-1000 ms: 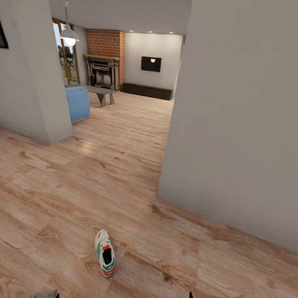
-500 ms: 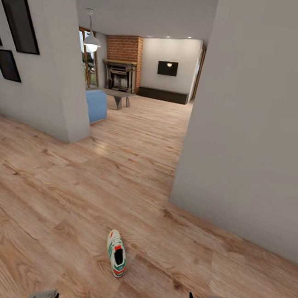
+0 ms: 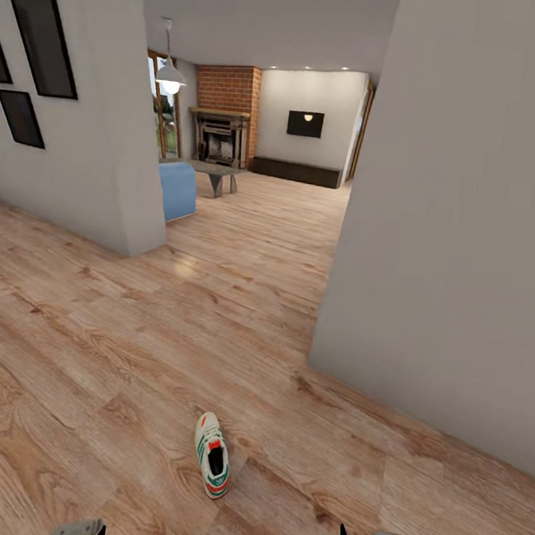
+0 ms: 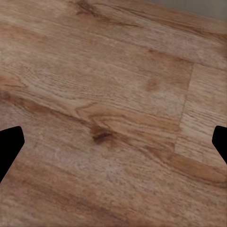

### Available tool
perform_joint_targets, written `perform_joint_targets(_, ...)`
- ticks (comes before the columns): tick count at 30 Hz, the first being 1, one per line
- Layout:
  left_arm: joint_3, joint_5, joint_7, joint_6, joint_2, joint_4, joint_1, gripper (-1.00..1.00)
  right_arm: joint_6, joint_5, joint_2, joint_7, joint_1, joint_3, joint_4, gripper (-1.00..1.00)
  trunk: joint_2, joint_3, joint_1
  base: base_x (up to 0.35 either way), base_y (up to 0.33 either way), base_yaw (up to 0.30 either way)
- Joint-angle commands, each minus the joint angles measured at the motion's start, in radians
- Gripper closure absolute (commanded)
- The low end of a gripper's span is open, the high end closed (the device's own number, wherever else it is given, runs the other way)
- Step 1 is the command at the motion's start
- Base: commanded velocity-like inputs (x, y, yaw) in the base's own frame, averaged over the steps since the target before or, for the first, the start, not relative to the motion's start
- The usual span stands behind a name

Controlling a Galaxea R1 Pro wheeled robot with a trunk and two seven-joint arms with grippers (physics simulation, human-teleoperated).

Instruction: Pick up the two gym shoes and the two sandals from the corridor floor and place them onto the hallstand (shoe rack) in the corridor, making sure they are on the rack and not on the floor. Arrange them so the two gym shoes are next to each other and the two sandals are next to each other.

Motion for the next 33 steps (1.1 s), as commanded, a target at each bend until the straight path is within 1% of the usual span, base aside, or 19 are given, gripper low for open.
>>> perform_joint_targets(1,0.001,0.002,-0.001,-0.003,0.000,0.001,-0.001,-1.00,-0.003,-0.004,0.000,0.000,0.000,0.000,0.001,-1.00,0.000,-0.001,0.000,0.000,0.000,0.002)
perform_joint_targets(15,0.001,0.002,-0.001,-0.003,0.000,-0.002,-0.001,-1.00,-0.003,-0.004,-0.002,0.000,0.000,-0.001,0.001,-1.00,0.000,-0.001,0.000,0.018,-0.009,0.000)
perform_joint_targets(26,0.001,0.002,-0.001,-0.003,0.000,-0.004,-0.001,-1.00,-0.003,-0.004,-0.001,0.000,0.000,-0.001,0.001,-1.00,0.000,-0.001,0.000,0.200,-0.132,0.007)
perform_joint_targets(33,0.001,0.003,0.000,-0.003,0.000,-0.004,-0.001,-1.00,-0.003,-0.004,0.000,-0.001,0.000,-0.001,0.001,-1.00,0.000,-0.001,0.000,0.238,-0.084,0.168)
